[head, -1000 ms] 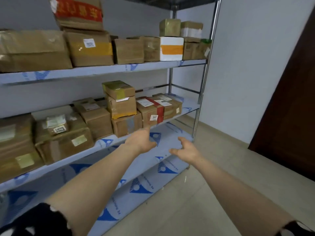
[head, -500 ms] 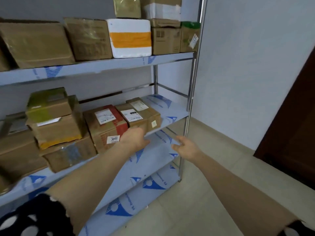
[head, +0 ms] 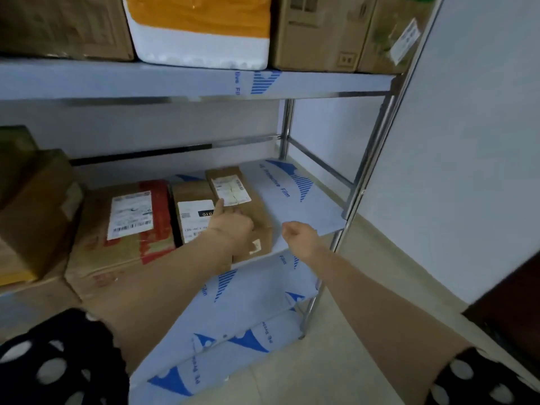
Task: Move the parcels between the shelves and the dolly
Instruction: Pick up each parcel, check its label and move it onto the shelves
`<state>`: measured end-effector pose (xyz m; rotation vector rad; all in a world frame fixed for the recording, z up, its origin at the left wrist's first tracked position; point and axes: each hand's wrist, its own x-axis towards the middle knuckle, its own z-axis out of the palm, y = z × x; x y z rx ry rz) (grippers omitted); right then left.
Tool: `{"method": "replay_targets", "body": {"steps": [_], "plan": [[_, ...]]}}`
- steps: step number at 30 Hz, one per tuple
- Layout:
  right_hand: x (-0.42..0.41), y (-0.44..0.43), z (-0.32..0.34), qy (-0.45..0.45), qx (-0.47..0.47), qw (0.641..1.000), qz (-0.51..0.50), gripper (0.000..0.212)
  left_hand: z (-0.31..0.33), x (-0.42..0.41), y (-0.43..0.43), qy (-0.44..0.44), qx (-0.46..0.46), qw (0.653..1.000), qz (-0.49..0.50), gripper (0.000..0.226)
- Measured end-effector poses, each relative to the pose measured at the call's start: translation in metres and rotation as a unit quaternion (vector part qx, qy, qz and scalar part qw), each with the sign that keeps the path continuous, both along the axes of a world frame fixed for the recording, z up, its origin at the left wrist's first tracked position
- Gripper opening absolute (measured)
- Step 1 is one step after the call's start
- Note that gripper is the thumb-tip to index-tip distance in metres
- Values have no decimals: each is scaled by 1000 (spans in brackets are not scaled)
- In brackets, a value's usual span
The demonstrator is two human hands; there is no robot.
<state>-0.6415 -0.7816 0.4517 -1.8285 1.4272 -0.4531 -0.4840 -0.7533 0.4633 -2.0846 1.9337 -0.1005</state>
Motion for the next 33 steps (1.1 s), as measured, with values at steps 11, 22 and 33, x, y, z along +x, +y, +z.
{"method": "replay_targets", "body": {"steps": [11, 22, 33], "plan": [[27, -89, -20, -20, 28, 998, 50, 32, -25, -23, -55, -42, -4, 999, 15, 43], [-31, -130, -28, 4, 0, 997, 77, 22, -37, -87, -77, 193, -29, 976, 101, 60], [-36, -135, -28, -48, 104, 986, 121, 27, -22, -97, -70, 521, -211, 697, 445, 27]]}}
